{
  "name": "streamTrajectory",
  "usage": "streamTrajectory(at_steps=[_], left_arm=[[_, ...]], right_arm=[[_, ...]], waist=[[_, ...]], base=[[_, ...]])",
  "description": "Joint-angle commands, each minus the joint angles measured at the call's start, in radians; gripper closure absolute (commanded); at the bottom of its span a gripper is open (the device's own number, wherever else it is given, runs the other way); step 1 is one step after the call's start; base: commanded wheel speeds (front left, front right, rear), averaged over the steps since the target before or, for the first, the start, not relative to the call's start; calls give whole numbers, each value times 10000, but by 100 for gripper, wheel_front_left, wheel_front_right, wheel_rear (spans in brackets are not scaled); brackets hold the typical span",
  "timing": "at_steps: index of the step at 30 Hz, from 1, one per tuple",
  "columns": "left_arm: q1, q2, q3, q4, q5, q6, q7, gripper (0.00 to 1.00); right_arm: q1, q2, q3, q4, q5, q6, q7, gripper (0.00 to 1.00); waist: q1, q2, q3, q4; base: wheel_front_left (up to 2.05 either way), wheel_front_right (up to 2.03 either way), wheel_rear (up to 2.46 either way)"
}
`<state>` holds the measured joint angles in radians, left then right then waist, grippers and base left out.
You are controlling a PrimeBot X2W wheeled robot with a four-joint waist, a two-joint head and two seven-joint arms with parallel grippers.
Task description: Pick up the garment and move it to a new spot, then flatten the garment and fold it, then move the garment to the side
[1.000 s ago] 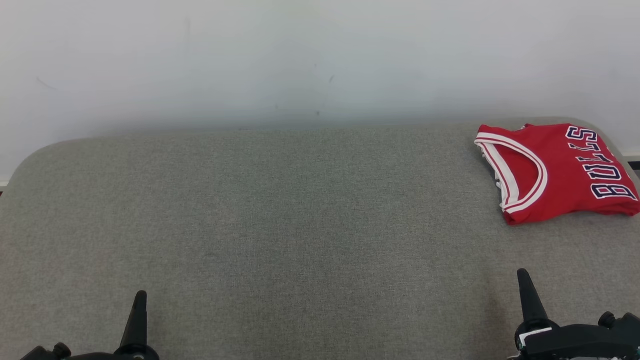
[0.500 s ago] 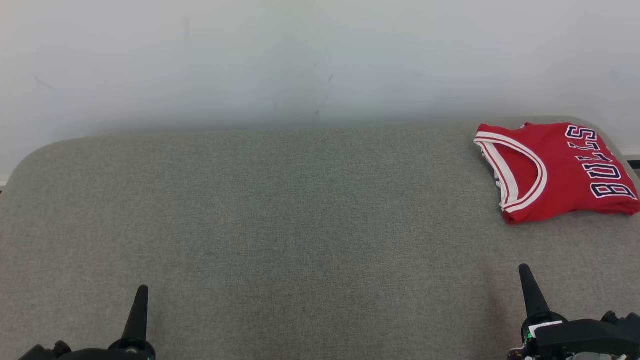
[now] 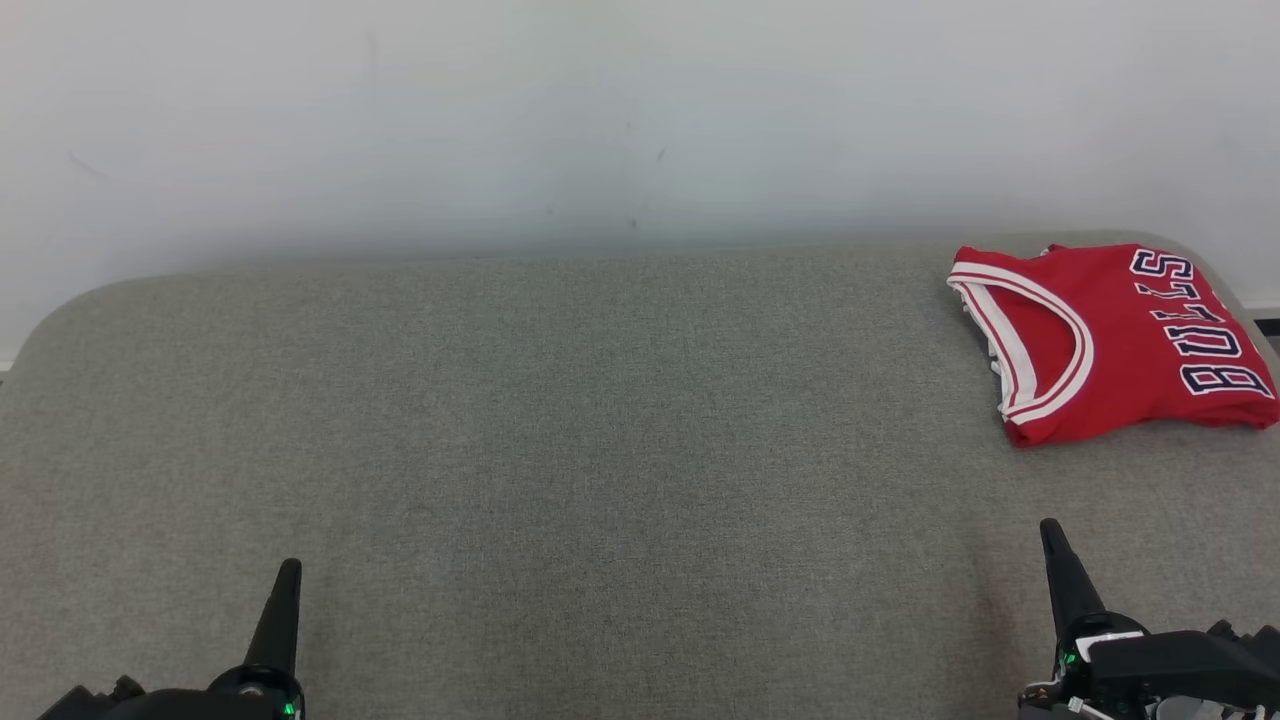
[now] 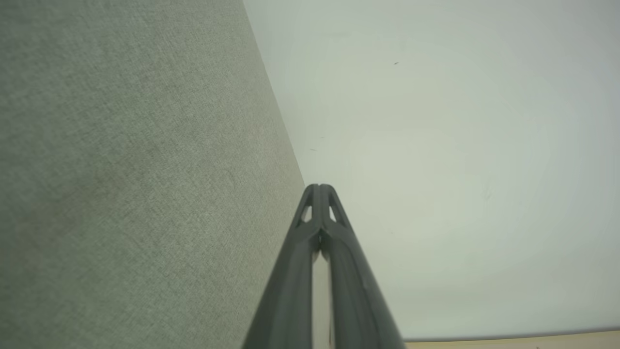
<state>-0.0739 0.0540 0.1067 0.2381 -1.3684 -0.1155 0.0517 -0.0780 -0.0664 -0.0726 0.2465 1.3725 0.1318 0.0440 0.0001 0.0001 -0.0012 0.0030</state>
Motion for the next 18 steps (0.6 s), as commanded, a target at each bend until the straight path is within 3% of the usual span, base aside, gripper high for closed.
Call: streamTrajectory(at_steps=[1, 18], left_arm=[[-174, 10, 39, -20, -306, -73, 75, 100], [-304, -22, 71, 39, -1558, -130, 408, 100]], right_arm=[[-128, 24, -61, -66, 265, -16, 70, 100], [-247, 77, -235, -48, 1544, -18, 417, 100]], waist=[[-1, -1, 3, -1], [-1, -1, 24, -17]], base=[[0, 0, 0], [0, 0, 0]])
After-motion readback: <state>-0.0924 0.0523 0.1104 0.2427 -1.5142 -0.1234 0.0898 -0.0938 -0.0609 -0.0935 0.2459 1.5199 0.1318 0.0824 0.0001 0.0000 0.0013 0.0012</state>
